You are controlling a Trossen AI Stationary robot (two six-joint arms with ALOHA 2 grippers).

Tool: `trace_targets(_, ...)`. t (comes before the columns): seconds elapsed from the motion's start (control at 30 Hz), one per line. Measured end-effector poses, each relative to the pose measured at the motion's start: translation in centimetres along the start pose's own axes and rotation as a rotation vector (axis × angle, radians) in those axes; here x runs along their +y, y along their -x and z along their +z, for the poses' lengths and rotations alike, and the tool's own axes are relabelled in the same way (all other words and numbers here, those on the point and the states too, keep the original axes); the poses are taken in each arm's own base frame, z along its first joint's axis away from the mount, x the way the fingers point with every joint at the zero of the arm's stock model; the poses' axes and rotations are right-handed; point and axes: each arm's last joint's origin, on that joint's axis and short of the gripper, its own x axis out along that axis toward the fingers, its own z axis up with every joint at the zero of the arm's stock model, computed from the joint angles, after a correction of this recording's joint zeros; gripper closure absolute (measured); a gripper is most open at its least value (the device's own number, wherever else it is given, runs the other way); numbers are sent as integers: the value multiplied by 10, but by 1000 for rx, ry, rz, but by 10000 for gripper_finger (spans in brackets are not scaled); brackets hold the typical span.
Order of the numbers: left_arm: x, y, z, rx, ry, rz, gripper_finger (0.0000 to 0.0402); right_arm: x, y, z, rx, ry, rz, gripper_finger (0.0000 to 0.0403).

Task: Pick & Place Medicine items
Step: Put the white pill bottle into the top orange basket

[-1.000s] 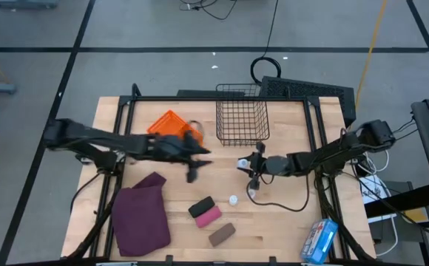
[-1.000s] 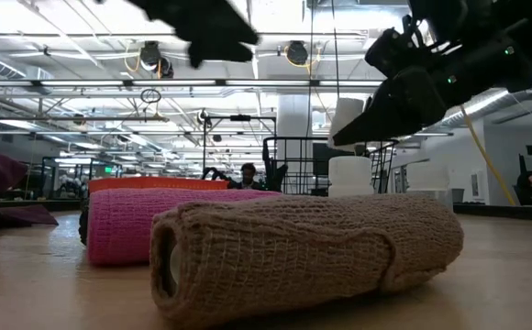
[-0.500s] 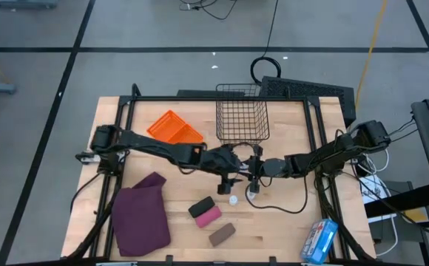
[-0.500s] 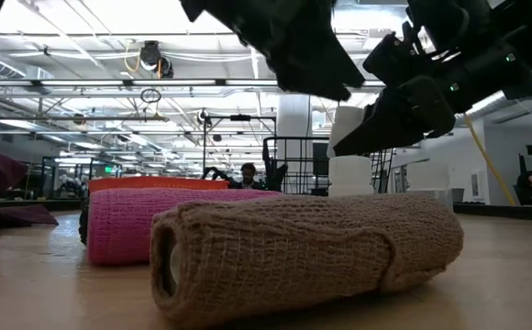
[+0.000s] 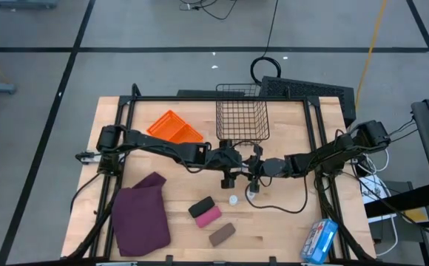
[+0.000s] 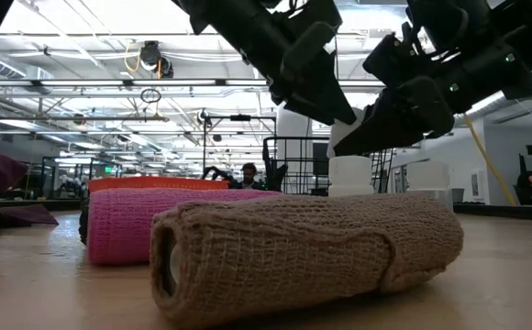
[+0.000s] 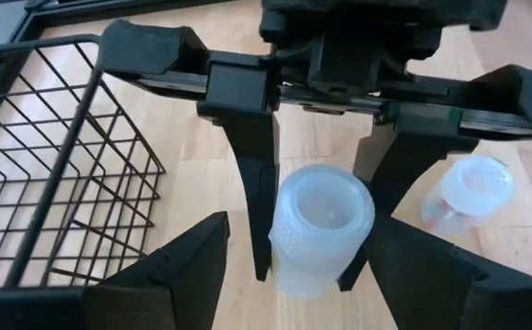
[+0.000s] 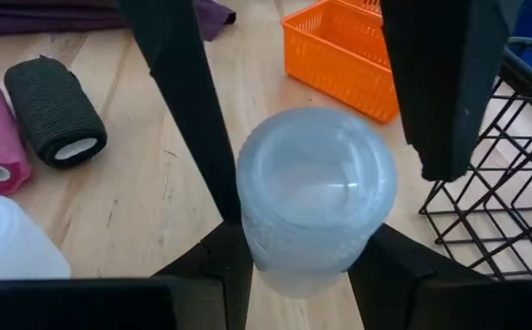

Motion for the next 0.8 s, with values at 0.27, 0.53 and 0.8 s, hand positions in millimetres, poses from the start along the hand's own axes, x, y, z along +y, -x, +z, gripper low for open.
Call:
trace_targets(0.27,0,0,2,-16,2,-9,160,0,0,0,0,0,0,272)
trace_targets(0.53,-2,0,5,-52,29,-50,196,0,0,0,1,0,1,273)
trace_targets(0.8,-2,0,4,-48,40,-62,271,0,0,0,2,1,2,273)
